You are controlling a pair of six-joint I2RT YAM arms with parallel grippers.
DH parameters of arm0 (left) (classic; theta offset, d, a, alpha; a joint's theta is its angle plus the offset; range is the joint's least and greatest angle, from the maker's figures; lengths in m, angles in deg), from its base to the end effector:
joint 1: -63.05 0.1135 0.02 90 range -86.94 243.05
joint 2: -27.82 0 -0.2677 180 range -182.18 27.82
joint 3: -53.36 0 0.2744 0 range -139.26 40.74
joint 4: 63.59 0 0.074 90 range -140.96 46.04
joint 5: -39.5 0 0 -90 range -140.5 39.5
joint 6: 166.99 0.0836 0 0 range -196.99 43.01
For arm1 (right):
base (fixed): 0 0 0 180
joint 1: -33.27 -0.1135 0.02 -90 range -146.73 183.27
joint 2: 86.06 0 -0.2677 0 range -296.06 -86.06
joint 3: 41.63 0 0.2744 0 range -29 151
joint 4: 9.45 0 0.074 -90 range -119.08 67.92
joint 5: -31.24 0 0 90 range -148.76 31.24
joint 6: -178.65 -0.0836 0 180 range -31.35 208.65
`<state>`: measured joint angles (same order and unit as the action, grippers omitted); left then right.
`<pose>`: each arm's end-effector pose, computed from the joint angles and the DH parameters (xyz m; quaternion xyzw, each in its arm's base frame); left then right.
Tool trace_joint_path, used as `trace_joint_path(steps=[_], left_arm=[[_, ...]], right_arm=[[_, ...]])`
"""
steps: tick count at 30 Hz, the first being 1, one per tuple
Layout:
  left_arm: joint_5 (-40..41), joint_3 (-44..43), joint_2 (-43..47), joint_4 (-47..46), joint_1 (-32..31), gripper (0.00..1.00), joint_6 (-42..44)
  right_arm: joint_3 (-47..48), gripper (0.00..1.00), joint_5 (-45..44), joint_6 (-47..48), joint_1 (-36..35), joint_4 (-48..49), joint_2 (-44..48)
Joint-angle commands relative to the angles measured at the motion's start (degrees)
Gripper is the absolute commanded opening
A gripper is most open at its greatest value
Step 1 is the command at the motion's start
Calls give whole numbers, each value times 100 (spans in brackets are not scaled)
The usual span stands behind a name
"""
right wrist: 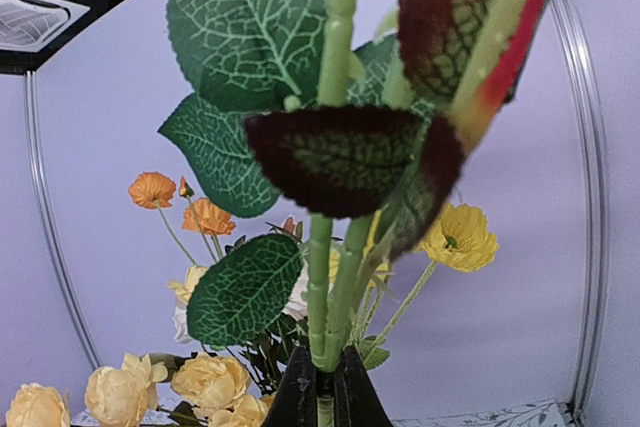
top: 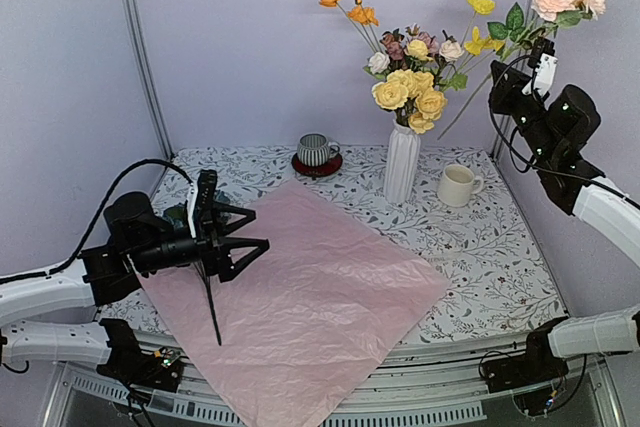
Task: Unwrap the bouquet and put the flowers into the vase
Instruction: Place the fake flower in the vase.
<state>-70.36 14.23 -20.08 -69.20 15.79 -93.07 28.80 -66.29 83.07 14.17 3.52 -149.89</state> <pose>0.1584 -0.2133 0.2619 0.3064 0.6573 -0.4621 0.5105 0.3082 0.0951 0.4378 -0.0145 0.5777 0.1372 0.8045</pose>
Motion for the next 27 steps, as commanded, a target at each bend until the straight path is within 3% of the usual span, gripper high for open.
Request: trace_joint_path(steps=[1,11,27], left_arm=[[272,-58,160,209,-39,98,20],[353,-70,117,225,-45,98,-32],[329,-75,101,242,-38,98,-44]], right_arm=[[148,2,726,-976,335,1024,-229],[58,1,840,-1699,542,2100,-768],[45,2,874,-1288,564,1908,-1162]])
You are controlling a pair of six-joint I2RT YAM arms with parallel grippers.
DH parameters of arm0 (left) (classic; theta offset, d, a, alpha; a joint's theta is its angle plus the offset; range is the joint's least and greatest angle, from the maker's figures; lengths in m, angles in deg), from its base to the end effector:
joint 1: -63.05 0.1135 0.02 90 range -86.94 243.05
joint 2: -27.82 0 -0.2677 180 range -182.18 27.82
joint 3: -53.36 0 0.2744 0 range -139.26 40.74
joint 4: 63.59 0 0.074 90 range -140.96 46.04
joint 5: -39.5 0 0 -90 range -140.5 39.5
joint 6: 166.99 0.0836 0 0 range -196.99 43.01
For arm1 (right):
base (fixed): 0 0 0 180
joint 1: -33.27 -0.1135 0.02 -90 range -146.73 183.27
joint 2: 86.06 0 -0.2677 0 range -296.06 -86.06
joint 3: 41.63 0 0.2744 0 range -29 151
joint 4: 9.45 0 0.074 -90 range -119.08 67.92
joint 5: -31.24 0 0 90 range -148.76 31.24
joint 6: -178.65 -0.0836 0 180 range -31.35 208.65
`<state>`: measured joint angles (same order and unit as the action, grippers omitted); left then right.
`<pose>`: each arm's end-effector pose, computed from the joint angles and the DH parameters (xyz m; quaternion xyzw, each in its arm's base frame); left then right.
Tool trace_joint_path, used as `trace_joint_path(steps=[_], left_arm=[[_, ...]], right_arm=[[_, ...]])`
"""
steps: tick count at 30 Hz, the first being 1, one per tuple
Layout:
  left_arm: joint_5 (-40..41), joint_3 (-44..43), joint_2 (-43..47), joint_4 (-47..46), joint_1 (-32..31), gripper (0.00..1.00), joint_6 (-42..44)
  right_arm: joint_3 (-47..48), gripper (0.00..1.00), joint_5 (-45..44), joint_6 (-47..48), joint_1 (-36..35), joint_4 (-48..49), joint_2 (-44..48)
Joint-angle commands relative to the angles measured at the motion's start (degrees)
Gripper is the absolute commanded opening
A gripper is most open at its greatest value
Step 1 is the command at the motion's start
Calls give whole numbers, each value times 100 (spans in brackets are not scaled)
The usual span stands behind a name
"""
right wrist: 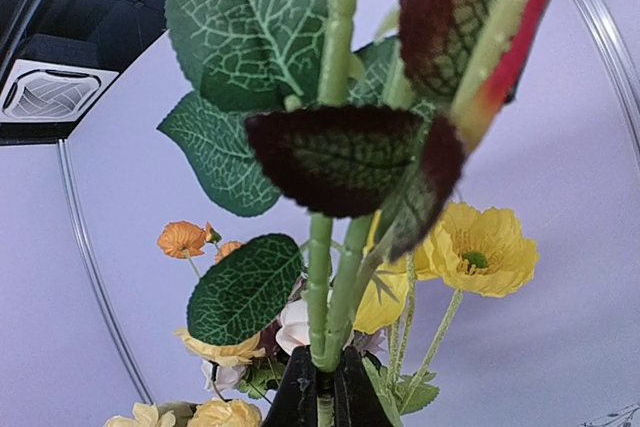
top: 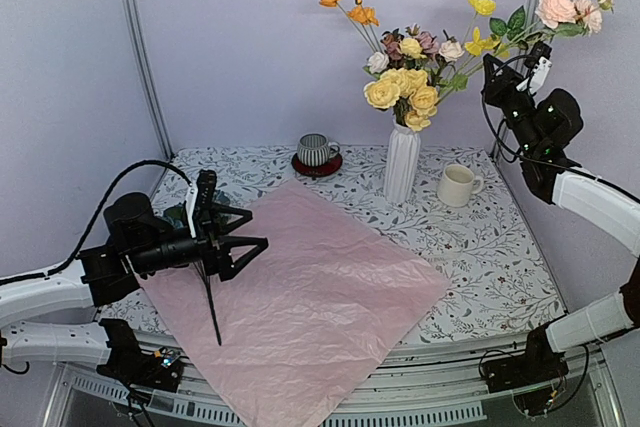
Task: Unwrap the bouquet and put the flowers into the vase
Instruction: Place the fake flower in the vase.
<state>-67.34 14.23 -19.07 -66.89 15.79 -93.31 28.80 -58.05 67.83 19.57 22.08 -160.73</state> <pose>0.1604 -0.2092 0.2599 0.2895 0.6733 -0.4452 0.5143 0.3524 0.0870 0.4236 0.0270 0.5197 0.2565 0.8145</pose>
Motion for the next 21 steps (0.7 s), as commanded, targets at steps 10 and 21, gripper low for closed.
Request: trace_joint_path(steps=[10,21], left_arm=[[-16,-92,-70,-34,-42,98,-30],[-31,-127,-101,-34,-38,98,-50]], right_arm=[[262,2,392,670,25,-131,-316],[749,2,1032,685,25,-601,-894]])
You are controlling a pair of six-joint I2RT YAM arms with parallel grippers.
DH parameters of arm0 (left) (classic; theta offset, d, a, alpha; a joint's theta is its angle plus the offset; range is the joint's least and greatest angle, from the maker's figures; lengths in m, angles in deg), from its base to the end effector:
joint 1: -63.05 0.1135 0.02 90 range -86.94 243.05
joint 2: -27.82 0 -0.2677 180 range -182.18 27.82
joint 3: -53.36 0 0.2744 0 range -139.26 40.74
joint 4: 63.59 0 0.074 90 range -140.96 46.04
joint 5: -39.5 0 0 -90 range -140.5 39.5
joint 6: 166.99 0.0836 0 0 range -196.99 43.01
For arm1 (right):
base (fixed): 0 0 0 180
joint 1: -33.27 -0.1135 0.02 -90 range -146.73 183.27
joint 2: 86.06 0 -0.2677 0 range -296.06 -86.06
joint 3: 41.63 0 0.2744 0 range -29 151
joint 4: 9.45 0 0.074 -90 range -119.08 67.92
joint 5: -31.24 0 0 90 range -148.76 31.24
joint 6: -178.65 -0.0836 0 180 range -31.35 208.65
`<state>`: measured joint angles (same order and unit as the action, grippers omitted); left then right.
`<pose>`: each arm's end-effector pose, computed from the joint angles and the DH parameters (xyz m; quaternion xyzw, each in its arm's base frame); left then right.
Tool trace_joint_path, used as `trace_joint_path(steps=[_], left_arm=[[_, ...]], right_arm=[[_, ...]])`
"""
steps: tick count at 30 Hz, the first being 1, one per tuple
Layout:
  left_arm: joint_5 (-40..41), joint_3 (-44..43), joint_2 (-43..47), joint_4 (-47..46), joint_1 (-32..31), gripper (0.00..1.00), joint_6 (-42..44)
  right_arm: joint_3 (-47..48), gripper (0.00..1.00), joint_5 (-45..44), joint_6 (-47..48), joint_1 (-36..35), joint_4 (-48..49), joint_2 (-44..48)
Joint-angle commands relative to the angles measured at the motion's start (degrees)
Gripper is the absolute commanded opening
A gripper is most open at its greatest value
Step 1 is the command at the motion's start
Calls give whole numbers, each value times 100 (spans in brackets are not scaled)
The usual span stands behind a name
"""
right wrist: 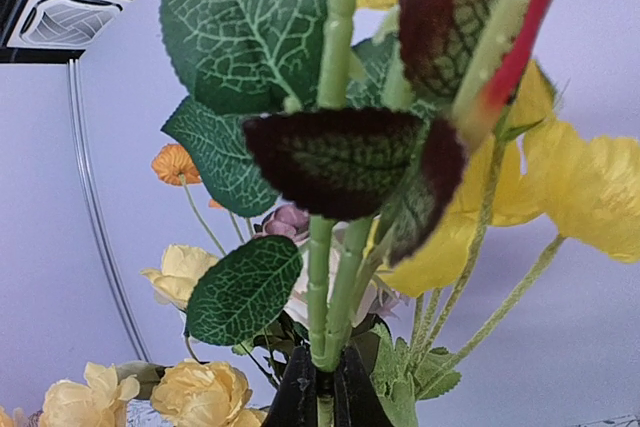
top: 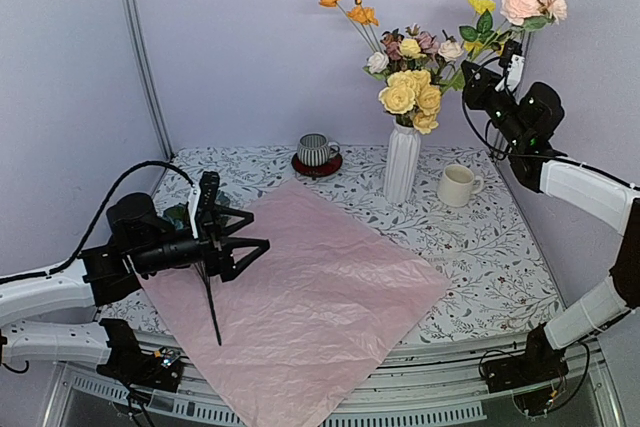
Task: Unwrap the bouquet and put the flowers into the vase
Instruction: Place the fake flower in the vase.
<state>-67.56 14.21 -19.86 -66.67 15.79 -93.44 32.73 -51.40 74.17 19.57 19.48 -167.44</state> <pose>0.1614 -0.2108 0.2561 0.2906 0.6789 -0.4443 0.5071 0.3839 0.1046 0.4032 -0.0494 0.5590 0.2362 0.7933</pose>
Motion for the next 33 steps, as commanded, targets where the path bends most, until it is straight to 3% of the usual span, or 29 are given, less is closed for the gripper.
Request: trace_joint_path(steps=[1,19,33], left_arm=[[-8,-123,-18,-56,-41,98,-42],[-105,-204,-145,-83,-45,98,-52],[-103,-230,-260,-115,-37,98,12]], right_arm=[[391,2,428,57,25,-372,-264],[516,3,1003,-123,25,-526,-1173],[330,5,967,-15,25,-430,-1310]])
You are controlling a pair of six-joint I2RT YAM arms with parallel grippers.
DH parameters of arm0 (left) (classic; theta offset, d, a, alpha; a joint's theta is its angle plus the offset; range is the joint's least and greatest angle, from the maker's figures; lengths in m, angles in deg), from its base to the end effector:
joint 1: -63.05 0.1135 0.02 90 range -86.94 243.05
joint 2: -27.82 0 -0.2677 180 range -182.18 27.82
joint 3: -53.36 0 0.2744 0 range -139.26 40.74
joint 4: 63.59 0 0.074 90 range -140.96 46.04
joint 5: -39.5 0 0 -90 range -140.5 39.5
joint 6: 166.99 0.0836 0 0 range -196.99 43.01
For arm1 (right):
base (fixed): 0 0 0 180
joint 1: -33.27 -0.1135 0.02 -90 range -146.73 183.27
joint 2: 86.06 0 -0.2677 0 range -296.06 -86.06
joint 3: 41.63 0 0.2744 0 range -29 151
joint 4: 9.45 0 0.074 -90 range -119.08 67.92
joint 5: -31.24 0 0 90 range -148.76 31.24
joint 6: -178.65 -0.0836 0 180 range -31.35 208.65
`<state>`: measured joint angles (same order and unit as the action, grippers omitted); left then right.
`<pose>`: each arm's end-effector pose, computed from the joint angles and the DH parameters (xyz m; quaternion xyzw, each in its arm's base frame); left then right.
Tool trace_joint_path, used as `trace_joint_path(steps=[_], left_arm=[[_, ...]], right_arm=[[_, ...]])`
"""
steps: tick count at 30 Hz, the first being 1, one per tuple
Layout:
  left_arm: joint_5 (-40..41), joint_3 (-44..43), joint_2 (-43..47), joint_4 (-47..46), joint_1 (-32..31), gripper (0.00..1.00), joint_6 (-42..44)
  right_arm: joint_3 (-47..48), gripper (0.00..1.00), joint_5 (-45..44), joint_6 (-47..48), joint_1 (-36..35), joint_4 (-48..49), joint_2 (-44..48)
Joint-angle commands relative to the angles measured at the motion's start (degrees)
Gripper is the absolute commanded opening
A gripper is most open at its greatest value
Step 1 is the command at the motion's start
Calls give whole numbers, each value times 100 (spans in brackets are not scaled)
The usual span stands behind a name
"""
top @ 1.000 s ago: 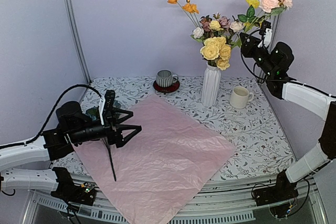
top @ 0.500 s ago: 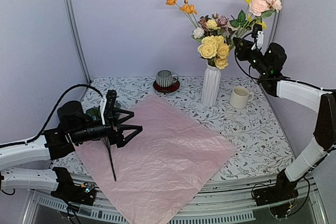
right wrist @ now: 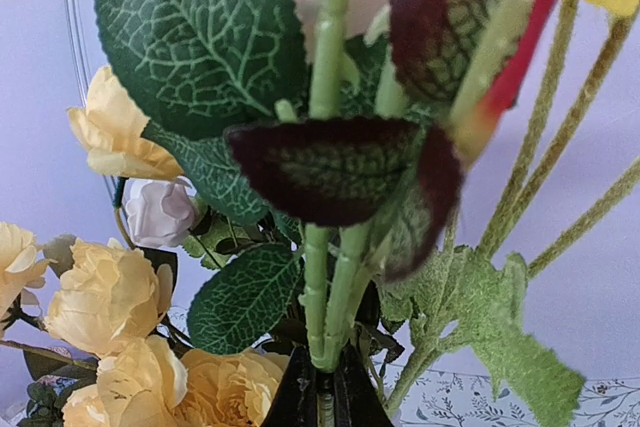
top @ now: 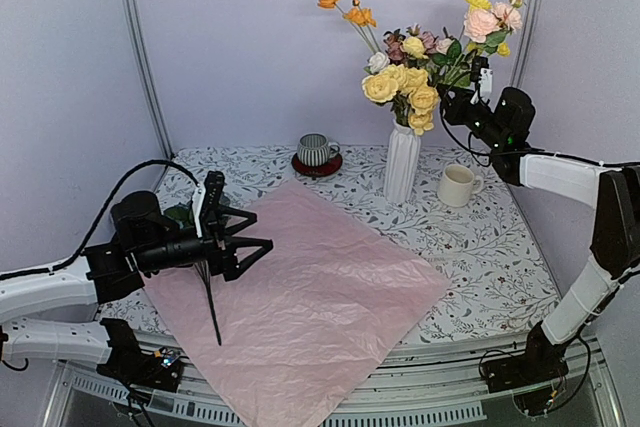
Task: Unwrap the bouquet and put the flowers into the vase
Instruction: Place the fake flower in the vase.
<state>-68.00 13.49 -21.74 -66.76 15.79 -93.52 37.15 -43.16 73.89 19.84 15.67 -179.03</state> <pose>0.1645 -0.2150 0.2536 0.2931 0.6843 -0.4440 0.4987 0.4340 0.1268 0.3429 -0.0973 0.6318 0.2699 0.7201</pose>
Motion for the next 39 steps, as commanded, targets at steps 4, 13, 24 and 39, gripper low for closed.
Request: trace_joint_path(steps=[4,13,24,39], left_arm=[[-96,-161,-91,-108,-40,98,-4],[-72,-91,-36,-121,-39,98,-33],[-73,-62,-36,-159,-51,98,-65],[3263,-614,74,3286,252,98,-1748]], right_arm=[[-138,5,253,-4,-2,30,-428],[-595,12,295,-167,-2,510,-491],[-1051,39,-5,138,-10,602,296],[-2372,45,642,396,-85,942,1654]])
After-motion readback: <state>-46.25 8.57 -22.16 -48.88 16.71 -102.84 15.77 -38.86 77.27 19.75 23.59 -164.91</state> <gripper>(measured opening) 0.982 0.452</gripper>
